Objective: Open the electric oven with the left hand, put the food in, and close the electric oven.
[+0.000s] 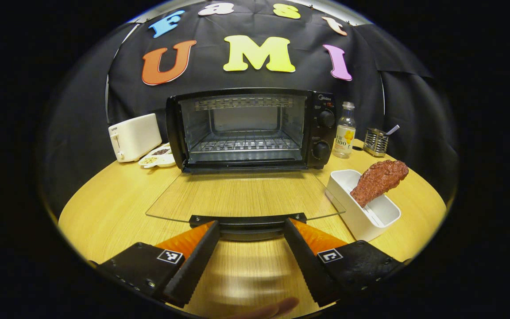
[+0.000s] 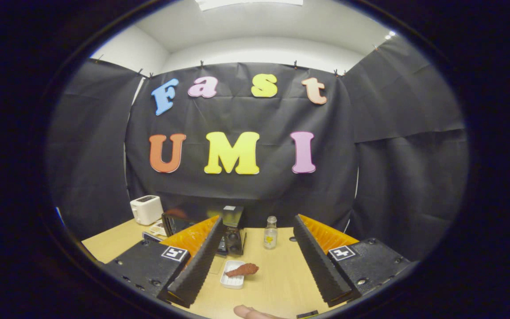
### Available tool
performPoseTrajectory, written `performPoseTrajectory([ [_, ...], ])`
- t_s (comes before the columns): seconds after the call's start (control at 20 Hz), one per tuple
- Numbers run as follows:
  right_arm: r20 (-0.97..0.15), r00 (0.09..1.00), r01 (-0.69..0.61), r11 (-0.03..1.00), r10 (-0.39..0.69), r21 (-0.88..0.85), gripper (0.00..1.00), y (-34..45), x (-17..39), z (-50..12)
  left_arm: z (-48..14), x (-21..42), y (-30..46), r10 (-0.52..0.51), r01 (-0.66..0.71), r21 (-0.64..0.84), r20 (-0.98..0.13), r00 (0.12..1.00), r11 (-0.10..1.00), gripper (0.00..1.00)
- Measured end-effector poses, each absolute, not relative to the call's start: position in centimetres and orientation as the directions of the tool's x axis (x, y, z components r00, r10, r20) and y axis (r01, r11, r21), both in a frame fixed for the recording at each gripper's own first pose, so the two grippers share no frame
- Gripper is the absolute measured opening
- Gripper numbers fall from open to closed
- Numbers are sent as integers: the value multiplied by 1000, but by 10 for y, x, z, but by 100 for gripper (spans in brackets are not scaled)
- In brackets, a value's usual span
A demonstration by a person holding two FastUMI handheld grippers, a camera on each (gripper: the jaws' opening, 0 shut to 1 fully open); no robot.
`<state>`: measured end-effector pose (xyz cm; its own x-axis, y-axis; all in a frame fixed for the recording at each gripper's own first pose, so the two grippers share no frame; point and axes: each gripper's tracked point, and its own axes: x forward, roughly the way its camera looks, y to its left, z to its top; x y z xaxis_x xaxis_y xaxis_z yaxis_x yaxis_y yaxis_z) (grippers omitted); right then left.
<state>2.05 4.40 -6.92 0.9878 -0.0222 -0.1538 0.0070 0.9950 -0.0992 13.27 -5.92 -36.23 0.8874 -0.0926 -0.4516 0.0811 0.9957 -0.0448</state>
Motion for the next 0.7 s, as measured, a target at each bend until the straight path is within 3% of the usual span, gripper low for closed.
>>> performPoseTrajectory([
  [0.15, -199, 979, 20, 995, -39, -95, 96, 45, 31, -80, -363, 131, -57, -96, 102, -11, -448, 889, 995, 95],
  [0.25, -229, 972, 32, 995, -52, -90, 100, 45, 39, -89, -363, 132, -56, -100, 91, -43, -467, 879, 995, 95],
  [0.35, -276, 959, 50, 995, -70, -82, 96, 42, 49, -103, -348, 127, -67, -124, 92, -90, -483, 867, 992, 95],
  [0.4, -299, 951, 61, 995, -80, -73, 100, 41, 54, -110, -334, 125, -71, -128, 104, -78, -467, 875, 992, 95],
  [0.45, -322, 943, 69, 996, -86, -64, 96, 39, 57, -118, -319, 122, -72, -135, 123, -56, -441, 887, 991, 95],
  [0.7, -409, 904, 115, 992, -123, -44, 100, 28, 79, -148, -243, 98, -73, -196, 193, -42, -327, 924, 980, 95],
])
